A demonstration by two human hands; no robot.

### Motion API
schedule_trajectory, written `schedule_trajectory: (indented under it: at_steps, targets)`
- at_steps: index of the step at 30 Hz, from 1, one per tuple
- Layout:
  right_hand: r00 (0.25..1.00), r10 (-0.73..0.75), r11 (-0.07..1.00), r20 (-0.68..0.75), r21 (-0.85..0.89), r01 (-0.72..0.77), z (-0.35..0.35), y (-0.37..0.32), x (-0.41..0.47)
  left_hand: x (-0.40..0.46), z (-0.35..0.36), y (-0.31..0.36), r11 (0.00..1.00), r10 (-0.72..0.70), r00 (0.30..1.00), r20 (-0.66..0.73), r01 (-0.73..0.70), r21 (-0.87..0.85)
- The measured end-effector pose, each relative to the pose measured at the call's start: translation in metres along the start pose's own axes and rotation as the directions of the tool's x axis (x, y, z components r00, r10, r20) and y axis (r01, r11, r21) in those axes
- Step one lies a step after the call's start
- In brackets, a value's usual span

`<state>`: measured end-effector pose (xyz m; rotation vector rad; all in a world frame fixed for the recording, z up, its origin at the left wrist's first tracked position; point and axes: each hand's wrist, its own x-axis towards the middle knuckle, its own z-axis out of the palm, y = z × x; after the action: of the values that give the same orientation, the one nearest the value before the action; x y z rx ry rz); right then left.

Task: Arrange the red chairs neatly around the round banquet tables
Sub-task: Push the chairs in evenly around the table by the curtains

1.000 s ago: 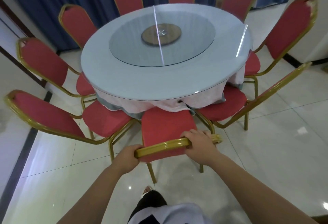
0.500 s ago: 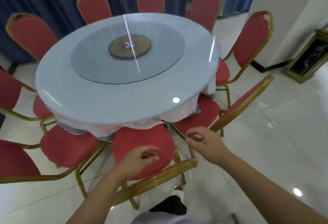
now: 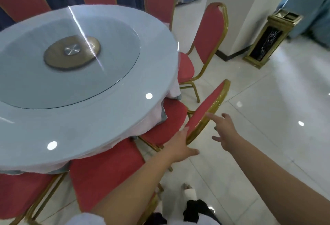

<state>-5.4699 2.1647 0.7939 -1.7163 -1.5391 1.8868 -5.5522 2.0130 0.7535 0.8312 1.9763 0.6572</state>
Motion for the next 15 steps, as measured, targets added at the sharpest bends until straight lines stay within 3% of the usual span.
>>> schedule_trajectory:
  at_steps: [5,8,11,15]
  targets:
    - [0.986,0.106,0.983,0.125,0.137,-0.123,0.006,-0.02,0.055,0.046,0.02,0.018,0.99,-0.097,0.993,-0.071,0.104,0.092]
    - [0.981,0.084,0.967,0.177,0.223,-0.123,0.008,-0.027,0.077,0.064,0.025,0.03,0.981,-0.151,0.978,-0.142,0.166,0.097]
    - [0.992,0.006,0.945,0.128,0.324,-0.048,0.008,-0.034,0.089,0.077,0.028,0.041,0.983,-0.17,0.978,-0.124,0.176,0.044]
    - [0.997,-0.042,0.942,0.058,0.334,0.02,-0.012,-0.036,0.099,0.087,0.044,0.057,0.98,-0.198,0.976,-0.085,0.2,0.01]
